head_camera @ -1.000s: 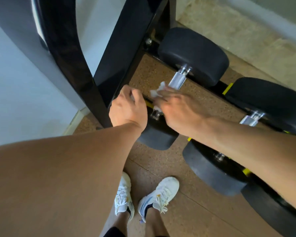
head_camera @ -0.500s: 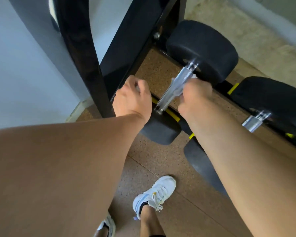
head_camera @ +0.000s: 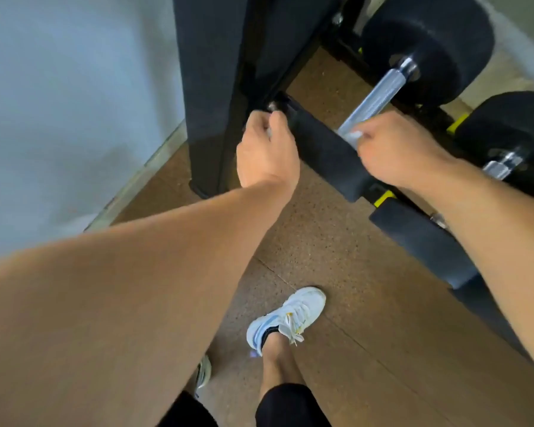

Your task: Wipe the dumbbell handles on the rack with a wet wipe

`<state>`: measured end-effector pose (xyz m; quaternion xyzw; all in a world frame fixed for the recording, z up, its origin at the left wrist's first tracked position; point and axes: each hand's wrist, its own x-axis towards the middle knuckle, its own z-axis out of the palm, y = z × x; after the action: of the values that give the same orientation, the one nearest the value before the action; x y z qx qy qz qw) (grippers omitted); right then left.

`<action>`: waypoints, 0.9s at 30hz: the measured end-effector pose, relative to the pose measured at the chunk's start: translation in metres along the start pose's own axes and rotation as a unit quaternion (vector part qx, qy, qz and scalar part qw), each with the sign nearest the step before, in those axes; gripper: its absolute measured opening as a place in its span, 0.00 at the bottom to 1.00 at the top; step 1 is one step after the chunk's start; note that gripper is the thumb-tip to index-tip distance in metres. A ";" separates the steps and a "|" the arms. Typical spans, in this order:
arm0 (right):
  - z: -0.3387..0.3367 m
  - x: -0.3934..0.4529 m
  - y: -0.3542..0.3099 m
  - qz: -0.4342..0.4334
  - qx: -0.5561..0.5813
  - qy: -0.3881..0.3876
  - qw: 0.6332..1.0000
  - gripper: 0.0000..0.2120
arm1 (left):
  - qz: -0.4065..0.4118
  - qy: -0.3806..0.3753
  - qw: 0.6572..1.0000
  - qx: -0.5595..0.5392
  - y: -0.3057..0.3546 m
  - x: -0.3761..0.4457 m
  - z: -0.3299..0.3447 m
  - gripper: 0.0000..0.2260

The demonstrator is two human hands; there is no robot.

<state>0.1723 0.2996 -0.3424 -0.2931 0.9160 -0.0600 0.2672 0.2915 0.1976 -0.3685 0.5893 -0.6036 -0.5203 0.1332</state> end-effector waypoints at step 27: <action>0.321 -0.156 -0.245 0.067 0.305 -0.137 0.940 0.08 | -0.429 -0.044 0.890 -0.151 -0.257 0.005 -0.267 0.16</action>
<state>0.5713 0.2026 -0.4790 -0.1411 0.8256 -0.2783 0.4702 0.6438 0.1287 -0.4593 0.7403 -0.2115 -0.6367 -0.0422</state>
